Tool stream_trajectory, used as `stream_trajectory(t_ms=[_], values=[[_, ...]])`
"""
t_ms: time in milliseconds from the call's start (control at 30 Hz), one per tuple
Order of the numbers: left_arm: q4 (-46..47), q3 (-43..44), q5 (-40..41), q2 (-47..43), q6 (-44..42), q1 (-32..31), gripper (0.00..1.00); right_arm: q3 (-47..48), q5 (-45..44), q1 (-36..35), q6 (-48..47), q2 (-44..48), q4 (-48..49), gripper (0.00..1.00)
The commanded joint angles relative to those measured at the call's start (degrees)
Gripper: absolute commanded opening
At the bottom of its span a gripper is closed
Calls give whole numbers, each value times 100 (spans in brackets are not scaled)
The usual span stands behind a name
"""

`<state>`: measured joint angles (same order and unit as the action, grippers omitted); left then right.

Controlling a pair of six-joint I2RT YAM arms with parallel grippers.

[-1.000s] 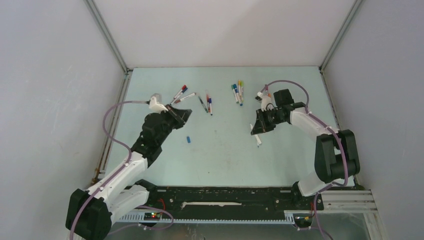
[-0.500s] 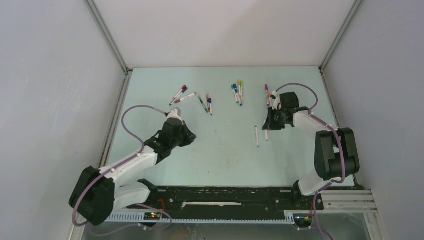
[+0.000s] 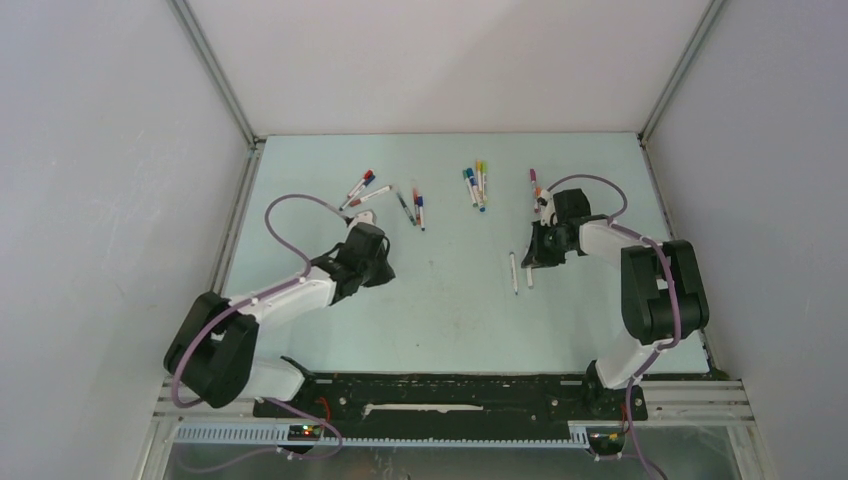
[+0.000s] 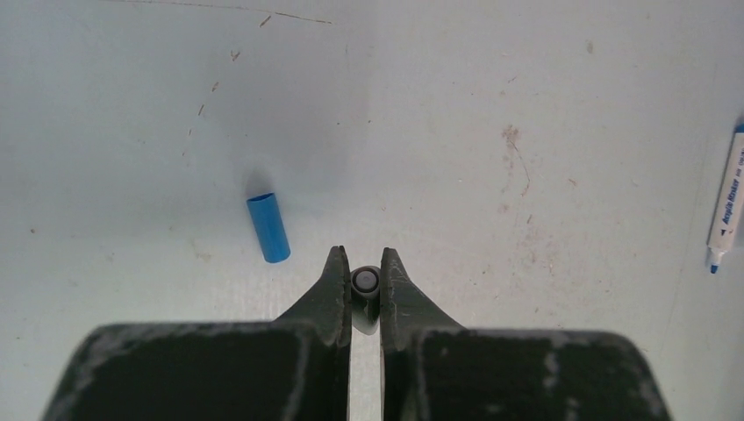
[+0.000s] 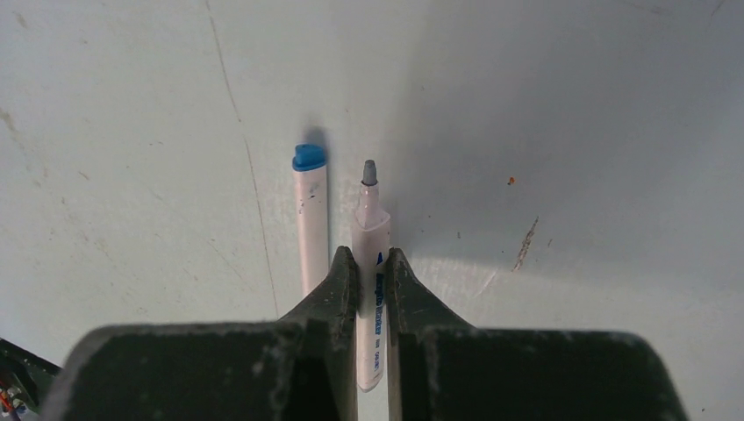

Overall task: Open the pen caps
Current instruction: Place the pen cap at the center of the board.

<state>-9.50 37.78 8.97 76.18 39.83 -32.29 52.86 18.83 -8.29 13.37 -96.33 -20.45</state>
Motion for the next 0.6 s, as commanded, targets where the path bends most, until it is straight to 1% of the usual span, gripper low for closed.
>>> stream_trajectory(t_ms=[0, 333, 567], values=[[-270, 481, 170, 308, -203, -20, 5, 172, -99, 7, 19, -79, 56, 8], [-972, 1001, 362, 1042, -366, -22, 9, 239, -99, 7, -25, -198, -12, 14], [-1168, 1300, 386, 1362, -493, -18, 16, 269, -81, 6, -44, -226, -51, 16]])
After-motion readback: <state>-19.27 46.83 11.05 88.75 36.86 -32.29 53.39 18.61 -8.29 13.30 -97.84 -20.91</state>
